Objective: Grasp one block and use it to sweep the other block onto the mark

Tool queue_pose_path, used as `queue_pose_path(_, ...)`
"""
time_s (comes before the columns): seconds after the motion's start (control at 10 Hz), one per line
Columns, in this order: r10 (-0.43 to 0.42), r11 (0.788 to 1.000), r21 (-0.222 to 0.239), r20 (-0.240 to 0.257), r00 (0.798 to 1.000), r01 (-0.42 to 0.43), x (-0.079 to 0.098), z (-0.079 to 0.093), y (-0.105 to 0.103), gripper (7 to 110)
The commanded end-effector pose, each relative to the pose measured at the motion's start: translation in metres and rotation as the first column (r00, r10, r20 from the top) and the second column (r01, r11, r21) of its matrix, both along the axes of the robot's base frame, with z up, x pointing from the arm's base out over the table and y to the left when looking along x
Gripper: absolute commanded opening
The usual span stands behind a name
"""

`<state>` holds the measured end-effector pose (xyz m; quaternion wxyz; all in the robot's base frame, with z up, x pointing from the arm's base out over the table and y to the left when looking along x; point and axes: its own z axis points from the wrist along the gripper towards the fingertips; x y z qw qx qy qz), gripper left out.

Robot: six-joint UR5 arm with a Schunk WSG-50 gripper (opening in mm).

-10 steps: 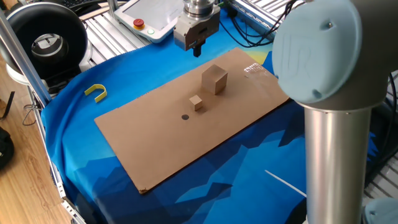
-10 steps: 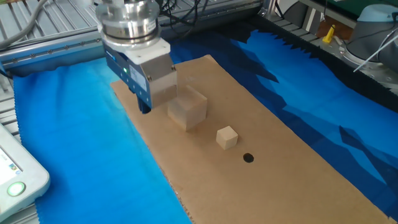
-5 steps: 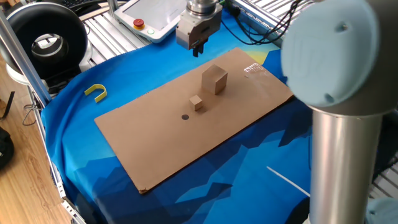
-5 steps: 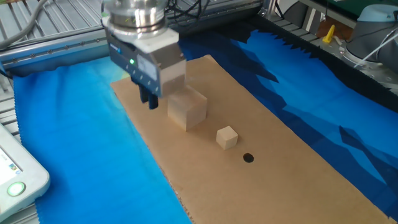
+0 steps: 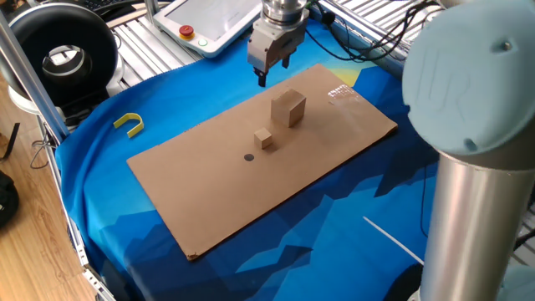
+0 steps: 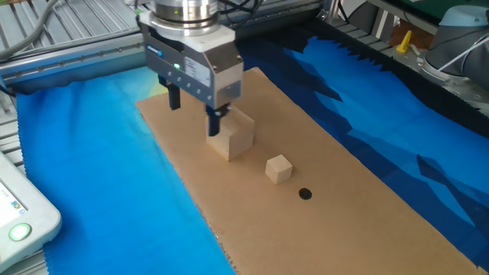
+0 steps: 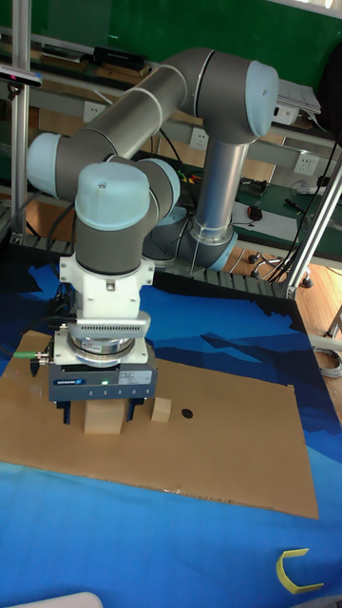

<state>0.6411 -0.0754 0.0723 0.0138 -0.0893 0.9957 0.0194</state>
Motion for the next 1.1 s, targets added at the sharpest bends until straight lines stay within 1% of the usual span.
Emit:
queue_pose_path(0.0, -0.037, 0.999, -0.02, -0.019, 0.999, 0.037, -0.015, 0.001, 0.007, 88)
queue_pose_path(0.1, -0.046, 0.999, -0.025, -0.026, 0.999, 0.046, -0.02, -0.002, 0.015, 110)
queue_pose_path(0.2, -0.048, 0.999, -0.028, -0.032, 0.998, 0.047, -0.023, -0.007, 0.019, 110)
queue_pose_path(0.4, -0.078, 0.997, -0.021, -0.051, 0.996, 0.077, -0.032, -0.008, 0.018, 110)
queue_pose_path(0.5, -0.082, 0.996, -0.021, -0.053, 0.995, 0.081, -0.035, -0.009, 0.017, 88)
queue_pose_path(0.6, -0.089, 0.996, -0.024, -0.053, 0.995, 0.088, -0.035, -0.01, 0.015, 88)
queue_pose_path(0.8, -0.109, 0.994, -0.034, -0.043, 0.993, 0.108, -0.032, -0.013, 0.011, 88)
queue_pose_path(0.9, -0.136, 0.991, -0.026, -0.045, 0.99, 0.135, -0.031, -0.015, 0.012, 88)
queue_pose_path(1.0, -0.143, 0.99, -0.014, -0.046, 0.989, 0.143, -0.029, -0.017, 0.012, 88)
